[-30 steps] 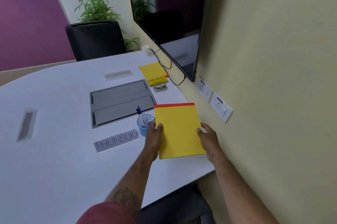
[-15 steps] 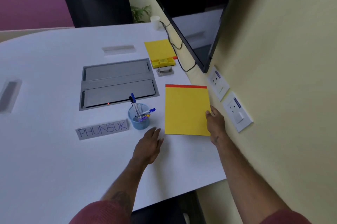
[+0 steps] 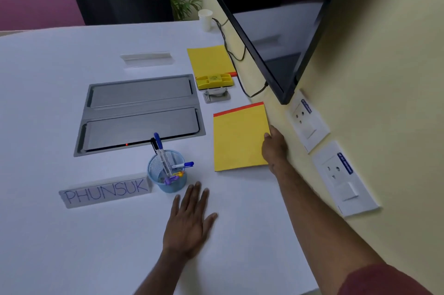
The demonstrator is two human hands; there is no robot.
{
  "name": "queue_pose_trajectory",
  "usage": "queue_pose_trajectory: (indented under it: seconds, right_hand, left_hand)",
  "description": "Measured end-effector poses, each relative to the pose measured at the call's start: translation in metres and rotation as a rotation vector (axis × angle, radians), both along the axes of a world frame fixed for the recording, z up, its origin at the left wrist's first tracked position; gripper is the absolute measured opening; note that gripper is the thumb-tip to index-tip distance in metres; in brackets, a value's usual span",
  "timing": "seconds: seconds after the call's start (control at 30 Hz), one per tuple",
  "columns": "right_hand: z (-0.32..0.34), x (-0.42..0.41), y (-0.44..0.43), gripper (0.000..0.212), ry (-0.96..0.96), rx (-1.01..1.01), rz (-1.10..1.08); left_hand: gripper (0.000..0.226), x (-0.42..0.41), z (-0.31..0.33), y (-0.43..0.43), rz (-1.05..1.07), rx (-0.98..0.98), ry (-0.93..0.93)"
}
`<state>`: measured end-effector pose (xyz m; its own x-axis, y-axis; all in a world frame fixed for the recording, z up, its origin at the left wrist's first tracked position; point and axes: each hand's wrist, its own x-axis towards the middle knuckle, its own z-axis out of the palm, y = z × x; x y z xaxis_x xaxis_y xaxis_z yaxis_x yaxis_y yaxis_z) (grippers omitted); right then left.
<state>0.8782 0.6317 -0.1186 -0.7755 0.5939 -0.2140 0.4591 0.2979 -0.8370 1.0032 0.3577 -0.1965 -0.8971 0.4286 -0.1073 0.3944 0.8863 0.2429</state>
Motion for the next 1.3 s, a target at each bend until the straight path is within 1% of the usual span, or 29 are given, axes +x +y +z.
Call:
queue_pose_trajectory:
  seconds: [0.1,0.17,0.2,0.27,0.33,0.4,0.43,0.5,0.53,0.6,0.7,1.2,1.27,1.3]
  right_hand:
    - [-0.01,-0.02,0.002,0.047,-0.062,0.134,0.03]
    - [-0.016,-0.03,-0.004,0.052,-0.112,0.206,0.058]
    - [-0.014,-0.034,-0.005,0.055,-0.127,0.274,0.08]
    - [-0.016,-0.034,-0.013,0.061,-0.202,0.472,0.139]
    - [-0.02,-0.029,-0.024,0.065,-0.189,0.699,0.19]
    - [-0.023,-0.026,-0.042,0.067,-0.189,0.805,0.306]
    - [-0.026,-0.025,-0.05,0.067,-0.21,0.813,0.411]
    - [-0.037,-0.025,-0.067,0.069,-0.31,0.776,0.616]
    - [-0.043,-0.025,-0.07,0.072,-0.362,0.76,0.661]
    - [-0.053,-0.021,-0.075,0.075,-0.423,0.74,0.662]
    - [-0.061,-0.018,-0.075,0.074,-0.42,0.764,0.629]
    - [-0.058,-0.022,-0.058,0.072,-0.432,0.792,0.66]
    - [-0.054,-0.019,-0.068,0.07,-0.409,0.766,0.64]
    - [-0.05,-0.016,-0.067,0.068,-0.366,0.753,0.617]
  left_hand:
    - [0.066,-0.002,-0.004,-0.001,0.014,0.004,0.005]
    - [0.066,-0.002,-0.005,-0.002,0.019,-0.012,-0.034]
    - [0.066,-0.003,-0.003,-0.001,0.007,-0.016,-0.013]
    - [0.066,-0.003,-0.003,-0.003,0.003,-0.015,-0.04]
    - [0.066,-0.004,-0.002,-0.003,0.007,-0.014,-0.021]
    - [0.066,-0.004,0.0,-0.003,0.011,-0.017,-0.039]
    - [0.066,-0.004,-0.001,-0.001,0.009,-0.021,-0.034]
    - [0.066,-0.003,-0.001,-0.003,0.011,-0.024,-0.036]
    - [0.066,-0.003,-0.001,-0.002,0.012,-0.024,-0.032]
    - [0.066,-0.003,-0.002,-0.003,0.012,-0.021,-0.029]
    - [0.066,-0.003,-0.002,-0.002,0.009,-0.011,-0.027]
    - [0.066,-0.004,-0.002,0.0,0.015,0.021,-0.054]
    - [0.066,-0.003,0.0,-0.005,0.007,0.02,-0.068]
    - [0.066,-0.005,0.0,0.001,0.001,0.029,-0.087]
